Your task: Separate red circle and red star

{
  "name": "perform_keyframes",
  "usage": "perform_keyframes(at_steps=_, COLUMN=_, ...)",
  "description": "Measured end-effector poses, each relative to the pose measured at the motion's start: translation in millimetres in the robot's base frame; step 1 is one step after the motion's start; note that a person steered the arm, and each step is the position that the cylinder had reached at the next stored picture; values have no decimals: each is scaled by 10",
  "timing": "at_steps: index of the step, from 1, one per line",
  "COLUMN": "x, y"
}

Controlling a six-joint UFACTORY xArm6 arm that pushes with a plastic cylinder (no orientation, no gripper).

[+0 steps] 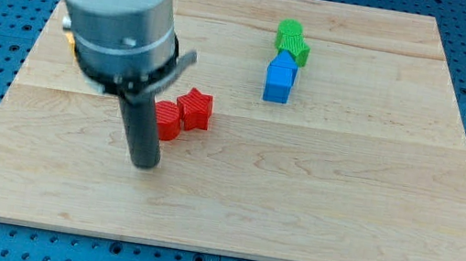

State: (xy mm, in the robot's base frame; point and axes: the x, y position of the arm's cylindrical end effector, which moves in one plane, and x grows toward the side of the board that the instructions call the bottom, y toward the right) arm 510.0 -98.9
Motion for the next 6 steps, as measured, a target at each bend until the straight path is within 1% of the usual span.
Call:
perform_keyframes(at_steps=1, x=-357, y=-60)
perform_keyframes(at_steps=2, x=-492, y=-46)
perform_keyframes(at_steps=3, x=-644, y=196)
perform_keyframes(at_steps=4, x=-796, y=624)
perform_keyframes(at_steps=5, x=-669, y=936)
perform_keyframes(at_steps=6, x=-471, y=984)
